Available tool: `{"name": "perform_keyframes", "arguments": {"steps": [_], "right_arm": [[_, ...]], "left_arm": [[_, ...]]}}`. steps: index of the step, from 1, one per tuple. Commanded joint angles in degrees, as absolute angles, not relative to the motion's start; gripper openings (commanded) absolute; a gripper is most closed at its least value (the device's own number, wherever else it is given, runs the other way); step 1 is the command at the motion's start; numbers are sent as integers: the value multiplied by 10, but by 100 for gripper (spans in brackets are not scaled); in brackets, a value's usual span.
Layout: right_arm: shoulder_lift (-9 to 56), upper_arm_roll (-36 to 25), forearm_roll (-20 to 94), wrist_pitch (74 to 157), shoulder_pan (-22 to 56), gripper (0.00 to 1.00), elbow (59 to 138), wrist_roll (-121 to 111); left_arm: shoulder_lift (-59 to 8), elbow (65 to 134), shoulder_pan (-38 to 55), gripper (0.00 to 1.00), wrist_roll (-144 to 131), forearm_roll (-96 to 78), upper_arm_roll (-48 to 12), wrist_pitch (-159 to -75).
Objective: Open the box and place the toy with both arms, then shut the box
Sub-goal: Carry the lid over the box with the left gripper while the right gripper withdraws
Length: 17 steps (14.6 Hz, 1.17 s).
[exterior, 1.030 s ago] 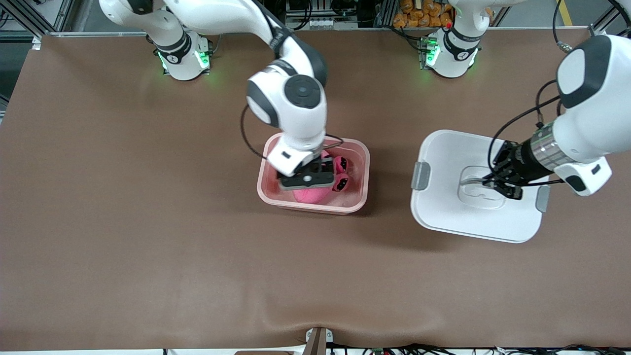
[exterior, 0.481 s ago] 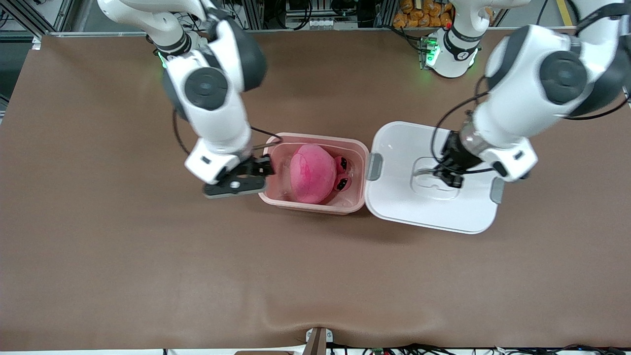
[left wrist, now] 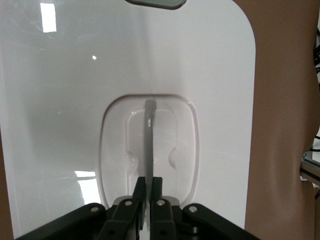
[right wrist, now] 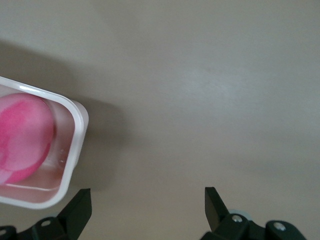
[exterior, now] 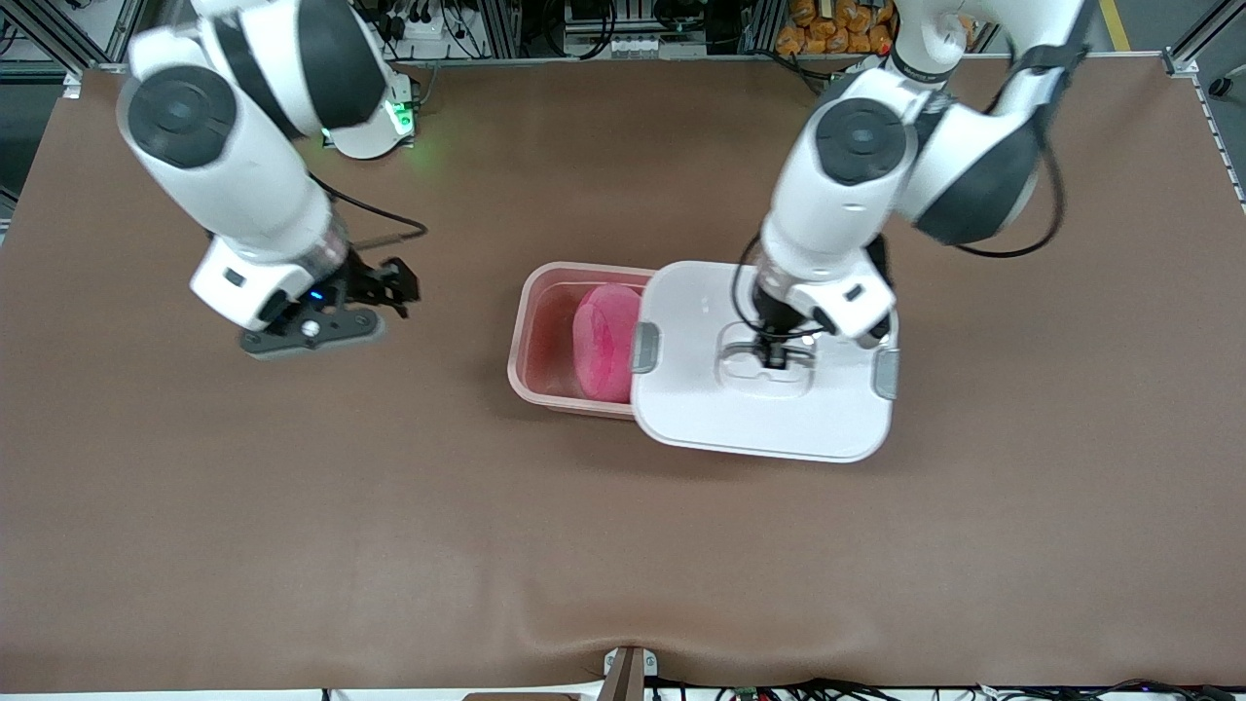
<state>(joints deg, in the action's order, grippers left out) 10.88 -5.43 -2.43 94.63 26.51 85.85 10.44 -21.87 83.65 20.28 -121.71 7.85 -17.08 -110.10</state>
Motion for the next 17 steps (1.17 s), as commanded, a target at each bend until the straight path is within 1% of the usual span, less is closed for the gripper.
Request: {"name": "perform_keyframes", "arguments": {"steps": [1,6,10,12,17], "right_arm": [[64,-44,-12,926,226,100,884,88],[27,-45,-4,884,164,100,885,11],[-1,-45,45,854,96,100,900,-29],[-27,-45,46,855,81,100,924,-38],[-52,-39,46,833,44,100,925,-38]], "left_arm": [[-249,805,237,0,-1262,95,-164,-1117],[-265,798,286,0,-1314,133,-163,-1119],[-281,798,311,0,-1328,148,-163,-1119],[-287,798,320,0,-1335,162,-163,-1119],[-289,798,329,0,-1385,165,-163,-1153]]}}
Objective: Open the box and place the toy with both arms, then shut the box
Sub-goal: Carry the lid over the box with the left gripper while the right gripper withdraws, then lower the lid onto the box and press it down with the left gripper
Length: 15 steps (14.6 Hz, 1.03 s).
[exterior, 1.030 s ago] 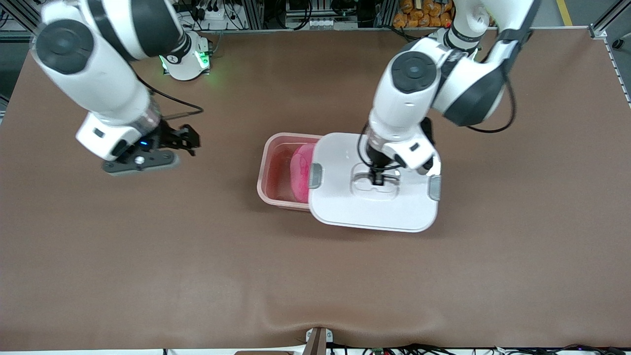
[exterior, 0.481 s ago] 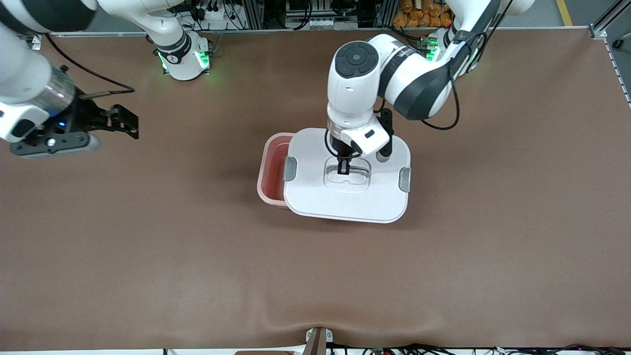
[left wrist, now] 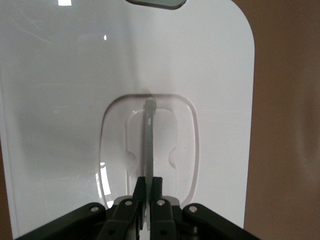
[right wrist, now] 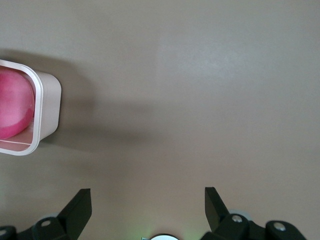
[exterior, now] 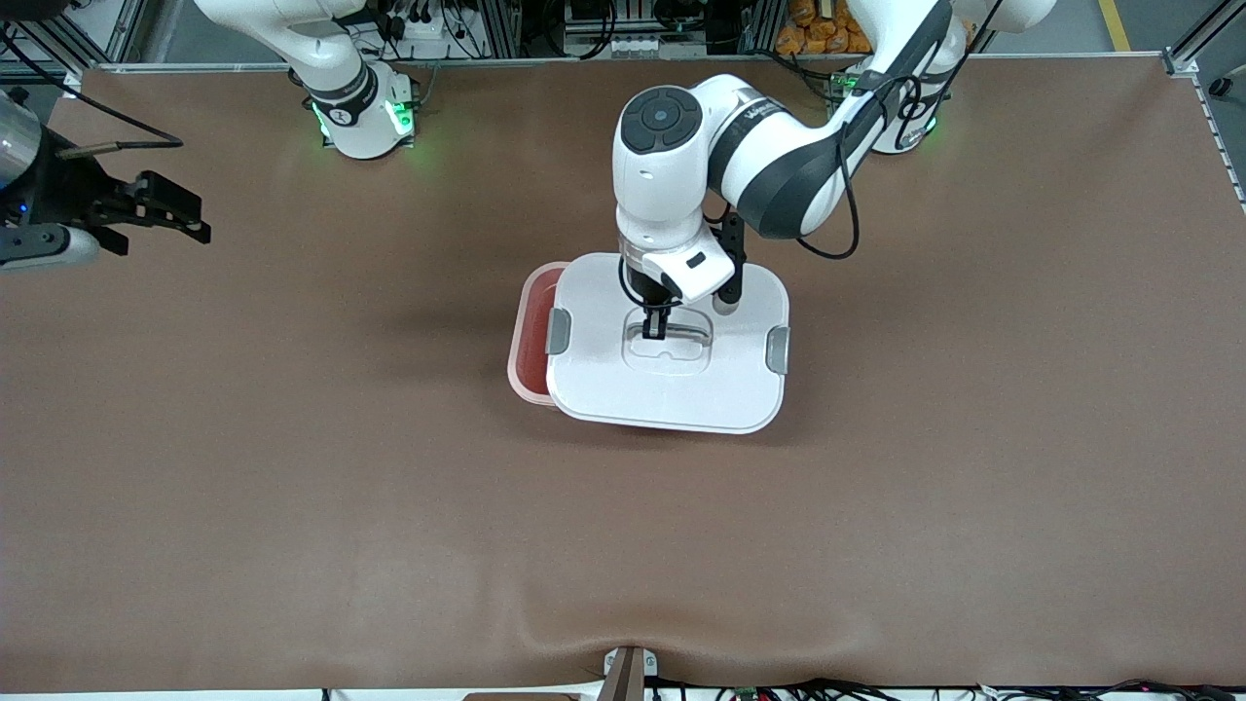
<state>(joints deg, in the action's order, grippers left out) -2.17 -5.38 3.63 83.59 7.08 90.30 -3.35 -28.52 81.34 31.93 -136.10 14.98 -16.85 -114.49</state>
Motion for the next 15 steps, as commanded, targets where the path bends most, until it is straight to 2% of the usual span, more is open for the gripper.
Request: {"name": "perform_keyframes", "arguments": {"steps": [1,8,15], "right_arm": [[-58,-34,45,829,35,100,925,-38],[-71,28,41,792,-18,100,919,-13],[-65,25,38,798,-18,100,914,-12]], "left_arm": [[-290,799,331,0,-1394,165,-163,-1159],[-290,801,339,0,-1432,166,-167,-1189],[-242,906,345,0,-1451,169,-170,-1261]]}}
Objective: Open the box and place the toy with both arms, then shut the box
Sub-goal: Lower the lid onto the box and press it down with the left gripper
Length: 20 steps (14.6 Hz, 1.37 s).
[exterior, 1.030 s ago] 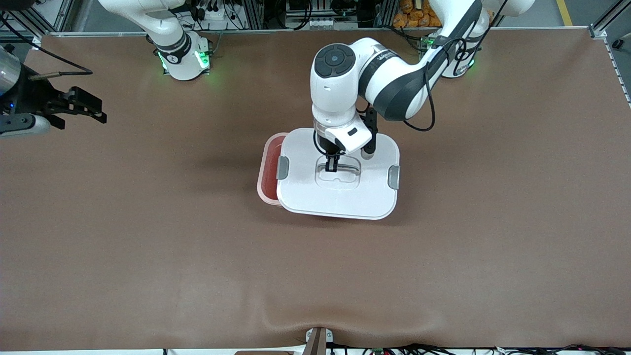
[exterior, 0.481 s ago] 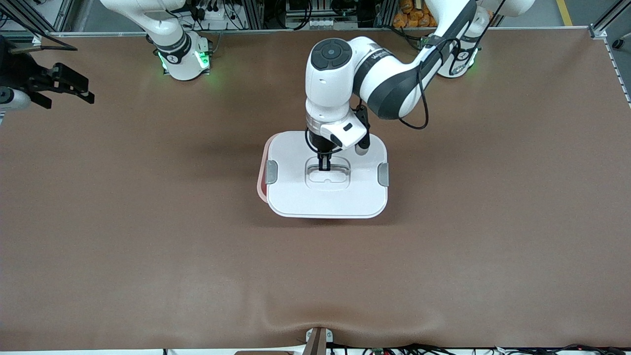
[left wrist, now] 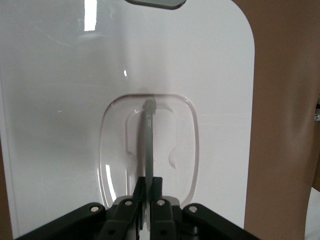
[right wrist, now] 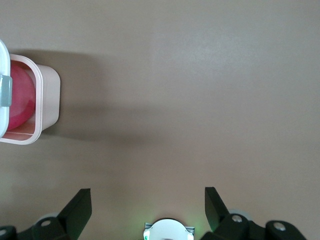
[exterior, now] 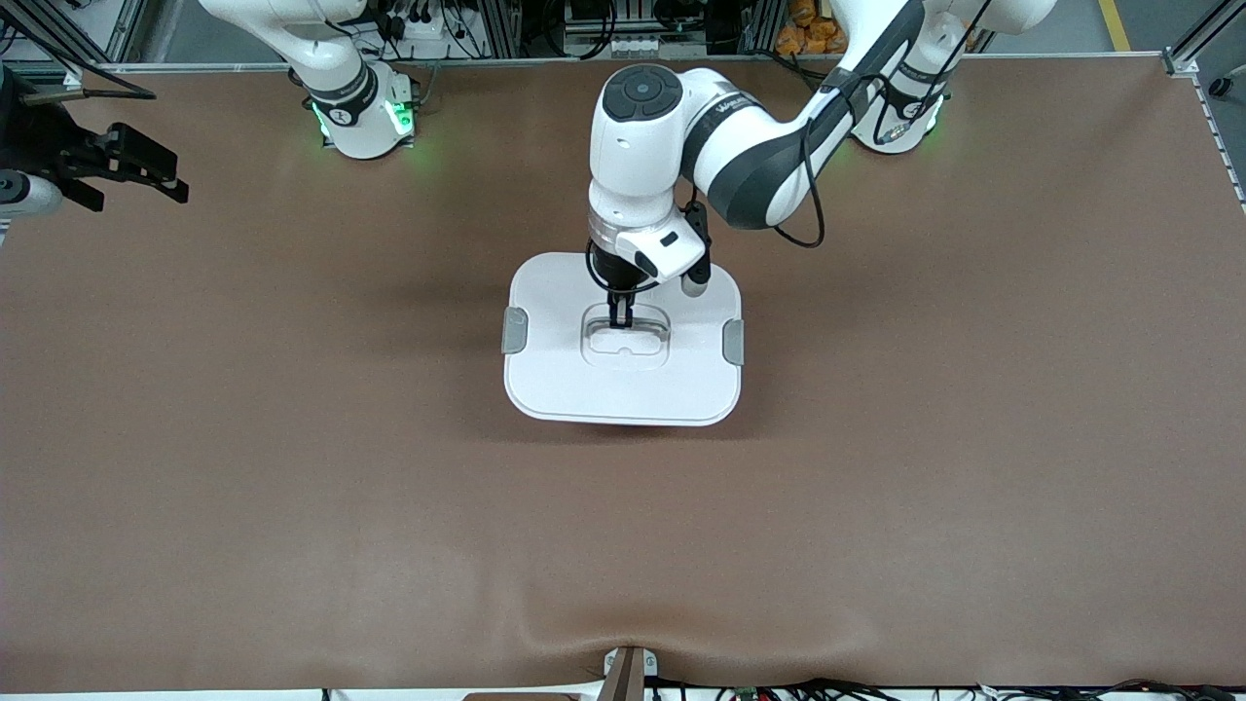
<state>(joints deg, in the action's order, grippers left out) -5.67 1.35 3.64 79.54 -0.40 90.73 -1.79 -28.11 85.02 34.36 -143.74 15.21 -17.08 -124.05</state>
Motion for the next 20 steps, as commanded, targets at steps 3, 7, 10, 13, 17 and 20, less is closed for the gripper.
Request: {"name": "perform_keyframes", "arguments": {"steps": [3,7,10,13,17,20], "right_arm": [[-58,24,38,798,-22,100,914,-12],[-52,24,38,798,-21,100,914,-12],[-47,24,38,800,-21,100,914,-12],[-47,24,38,800,-22,100,914,-13],[-47,24,39,799,-23,100,917,-13],[-46,24,39,799,-23,100,917,-13]], "left_arm": [[-213,955,344,0,-1451,177,-175,-1288],[-207,977,344,0,-1453,177,-178,-1315],[-204,992,344,0,-1454,176,-178,-1332],[-206,998,341,0,-1474,176,-178,-1342],[-206,1000,337,0,-1475,176,-178,-1343],[-210,999,336,0,-1492,176,-178,-1363]]}}
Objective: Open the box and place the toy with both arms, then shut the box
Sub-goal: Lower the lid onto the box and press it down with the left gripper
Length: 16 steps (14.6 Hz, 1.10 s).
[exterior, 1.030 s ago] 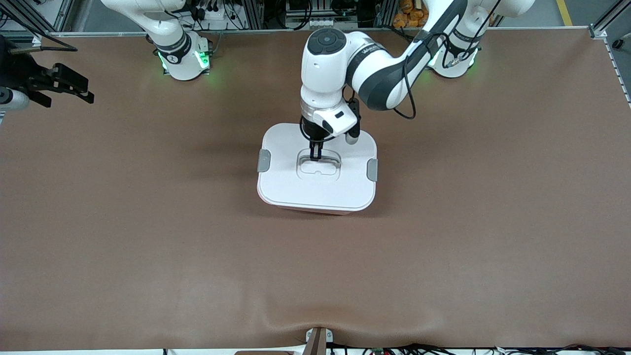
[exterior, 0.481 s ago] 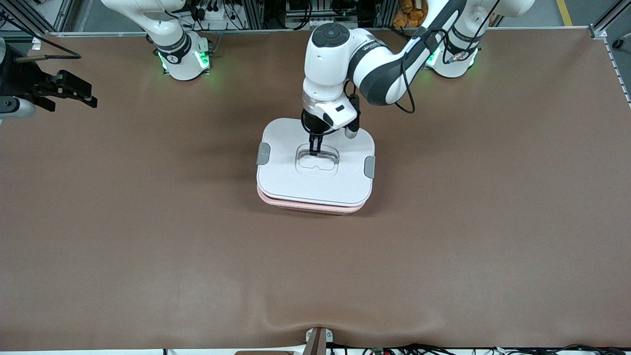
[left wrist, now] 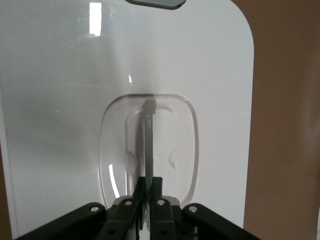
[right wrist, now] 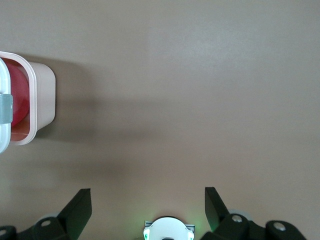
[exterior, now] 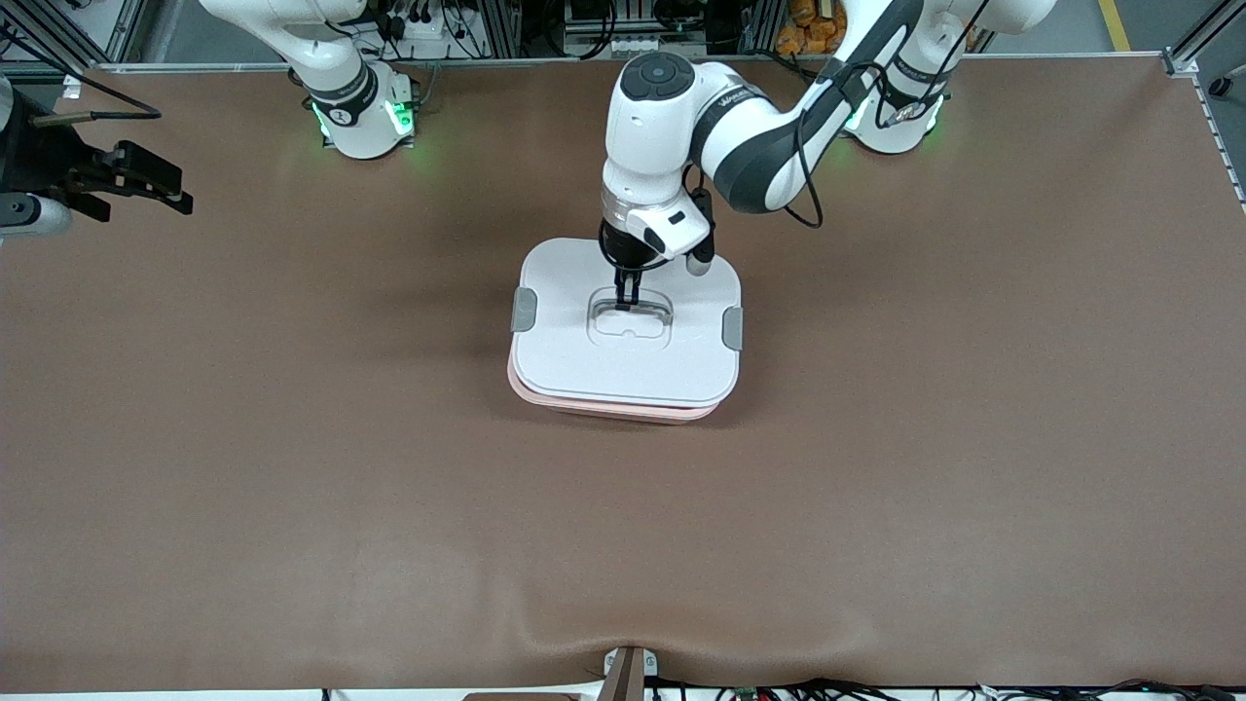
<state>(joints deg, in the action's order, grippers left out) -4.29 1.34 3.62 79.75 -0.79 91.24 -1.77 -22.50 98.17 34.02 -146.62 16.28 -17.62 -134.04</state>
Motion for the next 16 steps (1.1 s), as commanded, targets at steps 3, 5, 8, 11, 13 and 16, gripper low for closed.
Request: {"name": "perform_keyframes", "arguments": {"steps": [3,5,8,11,13,16], "right_arm": [[-41,24,42,800,-25,100,917,-13],[-38,24,43,802,-25,100,917,-13],[-36,24,43,803,-25,100,917,-14],[-33,24,44,809,-25,100,917,-14],[-33,24,44,810,-25,100,916,-15],[-32,24,44,811,-25,100,917,-17]], "left_arm": [[-214,999,337,0,-1506,177,-177,-1368],[-214,1000,339,0,-1524,179,-176,-1368],[-215,999,338,0,-1542,201,-177,-1368],[-219,998,338,0,-1543,208,-177,-1373],[-220,998,338,0,-1542,214,-178,-1376],[-221,998,342,0,-1533,215,-178,-1376]]}}
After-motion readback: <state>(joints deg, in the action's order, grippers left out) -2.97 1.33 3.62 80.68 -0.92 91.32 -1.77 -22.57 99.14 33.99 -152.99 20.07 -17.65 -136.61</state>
